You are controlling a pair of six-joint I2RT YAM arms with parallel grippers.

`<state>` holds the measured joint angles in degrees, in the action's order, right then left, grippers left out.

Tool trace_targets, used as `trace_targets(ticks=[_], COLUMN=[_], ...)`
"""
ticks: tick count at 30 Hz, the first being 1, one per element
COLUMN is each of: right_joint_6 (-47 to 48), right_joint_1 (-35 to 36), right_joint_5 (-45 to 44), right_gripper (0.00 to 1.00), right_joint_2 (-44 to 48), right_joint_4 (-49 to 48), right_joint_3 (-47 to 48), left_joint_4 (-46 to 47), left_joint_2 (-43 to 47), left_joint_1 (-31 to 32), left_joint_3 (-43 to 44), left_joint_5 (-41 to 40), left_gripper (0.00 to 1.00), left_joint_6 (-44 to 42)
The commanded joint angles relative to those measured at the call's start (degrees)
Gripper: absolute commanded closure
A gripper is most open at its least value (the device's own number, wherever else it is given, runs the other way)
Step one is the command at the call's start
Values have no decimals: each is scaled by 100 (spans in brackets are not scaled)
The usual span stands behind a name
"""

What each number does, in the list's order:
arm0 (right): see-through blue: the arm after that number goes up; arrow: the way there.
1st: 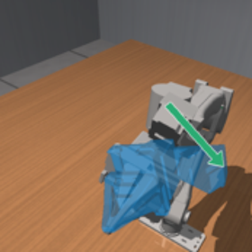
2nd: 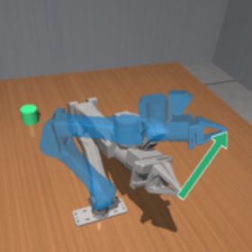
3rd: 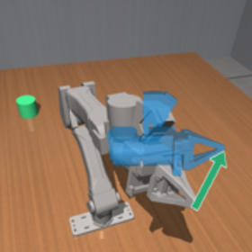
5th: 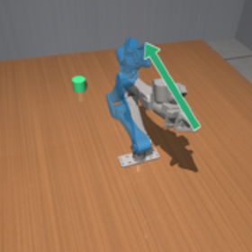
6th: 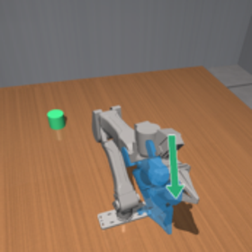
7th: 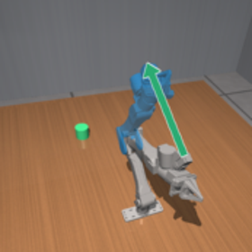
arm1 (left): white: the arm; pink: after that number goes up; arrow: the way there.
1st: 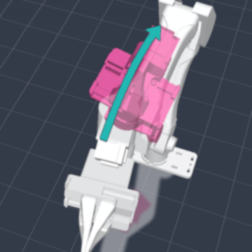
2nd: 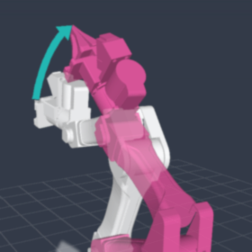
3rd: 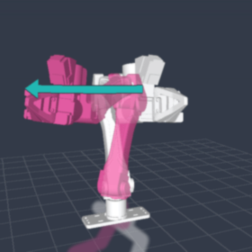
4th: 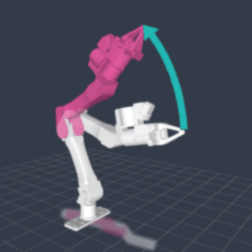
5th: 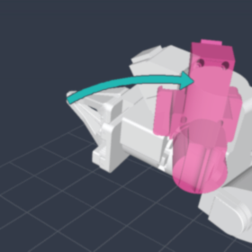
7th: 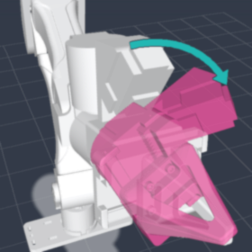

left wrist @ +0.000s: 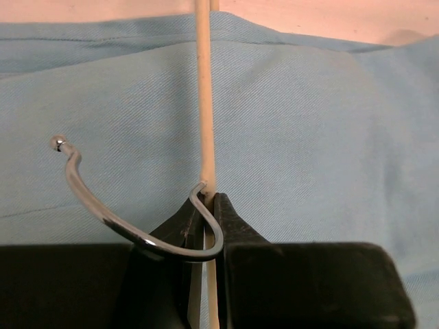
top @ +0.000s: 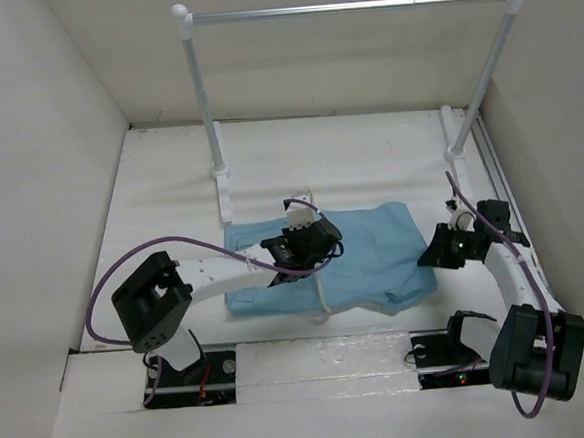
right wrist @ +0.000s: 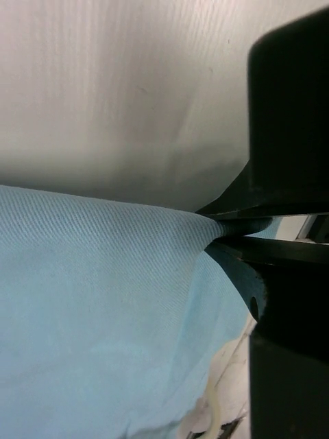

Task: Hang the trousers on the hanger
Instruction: Place the trousers on the hanger, then place the hanger at the clothesline.

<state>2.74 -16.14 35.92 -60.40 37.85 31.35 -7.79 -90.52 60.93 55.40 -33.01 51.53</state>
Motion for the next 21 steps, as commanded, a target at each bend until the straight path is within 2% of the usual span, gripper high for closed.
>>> trace_targets(ticks=[1, 4, 5, 6, 7, 8, 10, 11, 14, 15, 17, 18, 19, 20, 21], right_joint_6=[139, -54, -107, -160, -125, -90, 15, 42, 51, -36, -255, -657, -879, -1159, -1788], right_joint_1=[75, 225, 417, 506, 576, 681, 682, 735, 849, 1050, 1410, 1629, 2154, 2455, 2771], right_joint_5=[-156, -94, -77, -85, -146, -216, -566, -656, -981, -999, -859, -841, -641, -535, -438], right_gripper=[80, 80, 76, 71, 56, 49, 36, 33, 29, 29, 29, 29, 30, 30, 30], right_joint_2=[37, 20, 2, -50, -68, -77, 72, 142, 493, 555, 722, 749, 775, 828, 854], right_joint_4=[-137, -383, -496, -506, -463, -323, -94, 150, 608, 645, 549, 505, 400, 16, -205], right_joint_3=[477, 372, 311, 319, 362, 537, 844, 1246, 2013, 2441, 2656, 2744, 2701, 2614, 2491], left_joint_4=[58, 313, 348, 305, 261, 208, 164, 94, -160, -196, -196, -205, -266, -284, -336], left_joint_2=[447, 535, 518, 500, 492, 474, 491, 500, 483, 491, 535, 535, 544, 536, 527], left_joint_1=[139, 192, 192, 192, 192, 192, 192, 192, 192, 192, 192, 192, 192, 192, 192], left_joint_3=[296, 288, 340, 392, 445, 576, 796, 910, 1366, 1438, 1614, 1676, 1815, 1913, 2018], left_joint_5=[-21, 155, 138, 94, 67, 41, 76, 111, 128, 146, 181, 207, 234, 269, 252], left_gripper=[100, 100, 100, 100, 100, 100, 100, 100, 100, 100, 100, 100, 100, 100, 100], left_joint_6=[-187, -266, -292, -310, -310, -345, -494, -512, -626, -653, -740, -749, -741, -749, -741])
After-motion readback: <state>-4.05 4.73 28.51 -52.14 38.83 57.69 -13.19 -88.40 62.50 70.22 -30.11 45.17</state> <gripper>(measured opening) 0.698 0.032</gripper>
